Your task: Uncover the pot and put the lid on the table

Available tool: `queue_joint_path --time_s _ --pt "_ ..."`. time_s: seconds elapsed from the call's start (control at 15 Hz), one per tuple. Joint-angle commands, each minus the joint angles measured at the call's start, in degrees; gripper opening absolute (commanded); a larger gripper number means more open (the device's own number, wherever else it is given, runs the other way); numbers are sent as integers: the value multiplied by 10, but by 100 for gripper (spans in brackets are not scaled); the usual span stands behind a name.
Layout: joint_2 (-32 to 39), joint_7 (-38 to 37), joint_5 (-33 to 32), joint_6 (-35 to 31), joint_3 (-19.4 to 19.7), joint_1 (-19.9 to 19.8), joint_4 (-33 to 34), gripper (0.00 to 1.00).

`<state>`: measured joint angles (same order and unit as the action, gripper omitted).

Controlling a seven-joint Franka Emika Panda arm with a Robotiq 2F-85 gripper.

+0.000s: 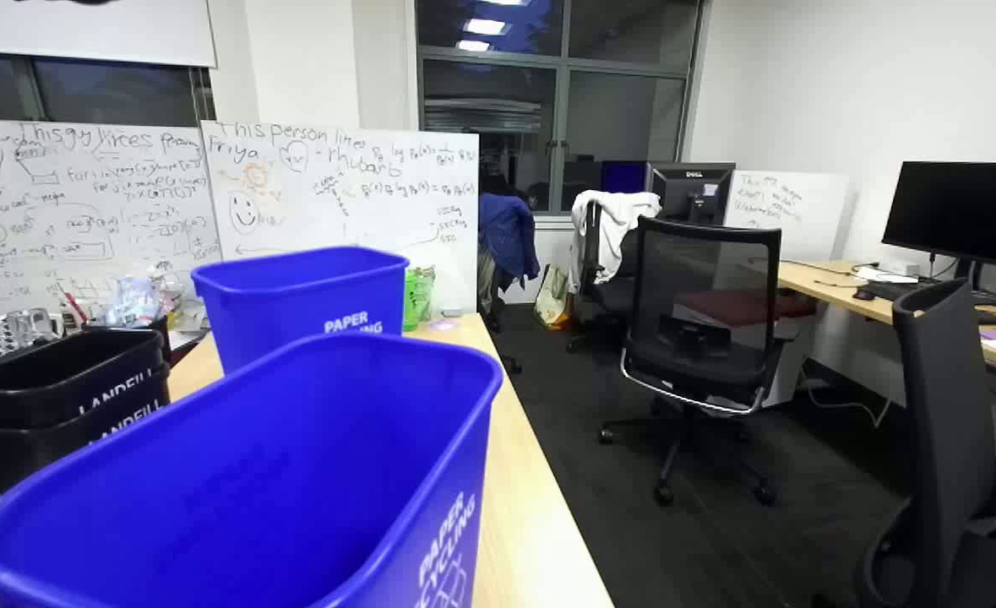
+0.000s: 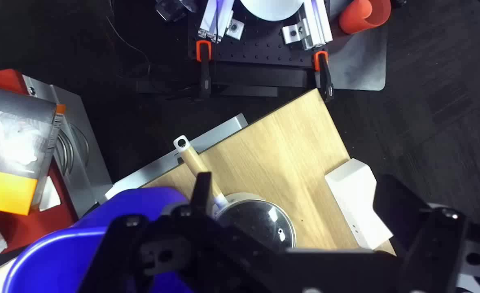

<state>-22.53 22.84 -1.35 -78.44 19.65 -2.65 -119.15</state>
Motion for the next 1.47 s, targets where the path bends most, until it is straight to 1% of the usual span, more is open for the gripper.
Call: queue_joint_path --time_s 0.0,0.07,0.2,0.33,0.53,0.73,0.93,1.07,1.13,1.27,1.4 --pt "3 6 5 1 -15 -19 2 100" --pt "3 6 5 1 -15 -19 2 100" --pt "7 41 -8 12 -20 -8 -2 100" --pt "0 68 -7 -9 -33 2 -22 100" --pt "-17 118 -18 -79 -60 21 -71 100" --pt "-27 167 -6 -156 -80 42 -132 100" --pt "-40 219 21 -222 -96 67 -195 100" --pt "-46 261 38 -261 -98 80 -223 100" --pt "-23 219 28 -224 -109 70 -196 100" --pt "-32 241 30 -245 -109 74 -212 100" --pt "-39 247 31 -247 -107 74 -213 100"
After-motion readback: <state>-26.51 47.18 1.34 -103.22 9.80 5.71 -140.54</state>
